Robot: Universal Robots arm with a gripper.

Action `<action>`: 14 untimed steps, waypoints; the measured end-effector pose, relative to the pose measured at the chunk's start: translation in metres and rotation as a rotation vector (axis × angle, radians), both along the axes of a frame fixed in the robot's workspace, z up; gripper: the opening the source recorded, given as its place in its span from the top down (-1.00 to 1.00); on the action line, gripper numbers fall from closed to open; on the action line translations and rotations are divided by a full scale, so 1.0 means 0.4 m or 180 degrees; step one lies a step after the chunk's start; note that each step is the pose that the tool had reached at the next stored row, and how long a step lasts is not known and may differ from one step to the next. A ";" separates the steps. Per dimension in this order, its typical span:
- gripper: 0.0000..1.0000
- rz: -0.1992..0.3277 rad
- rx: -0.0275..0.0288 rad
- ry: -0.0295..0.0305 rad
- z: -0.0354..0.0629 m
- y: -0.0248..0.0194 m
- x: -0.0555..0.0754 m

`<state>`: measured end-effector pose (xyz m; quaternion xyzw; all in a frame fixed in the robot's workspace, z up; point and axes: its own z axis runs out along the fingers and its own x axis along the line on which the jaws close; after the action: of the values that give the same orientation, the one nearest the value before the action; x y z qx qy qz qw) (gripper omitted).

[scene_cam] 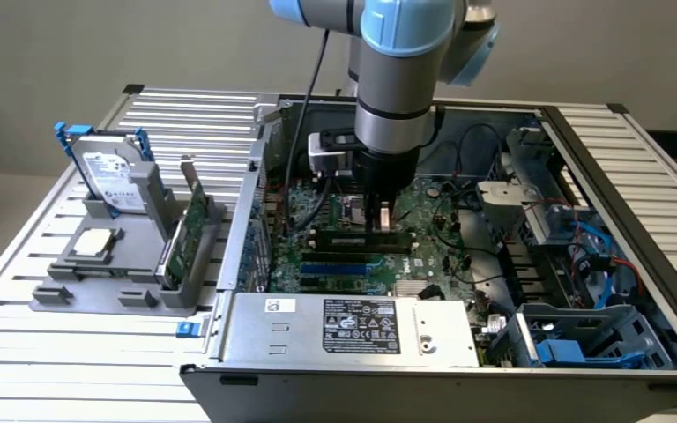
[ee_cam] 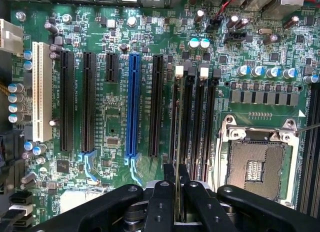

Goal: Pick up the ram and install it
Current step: 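Insert the ram into the slot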

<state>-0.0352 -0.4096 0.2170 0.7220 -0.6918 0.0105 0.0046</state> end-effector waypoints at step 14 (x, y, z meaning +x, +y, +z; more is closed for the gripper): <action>0.33 0.0000 0.0001 0.0000 0.002 0.000 0.000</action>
<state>-0.0352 -0.4095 0.2177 0.7221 -0.6917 0.0104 0.0045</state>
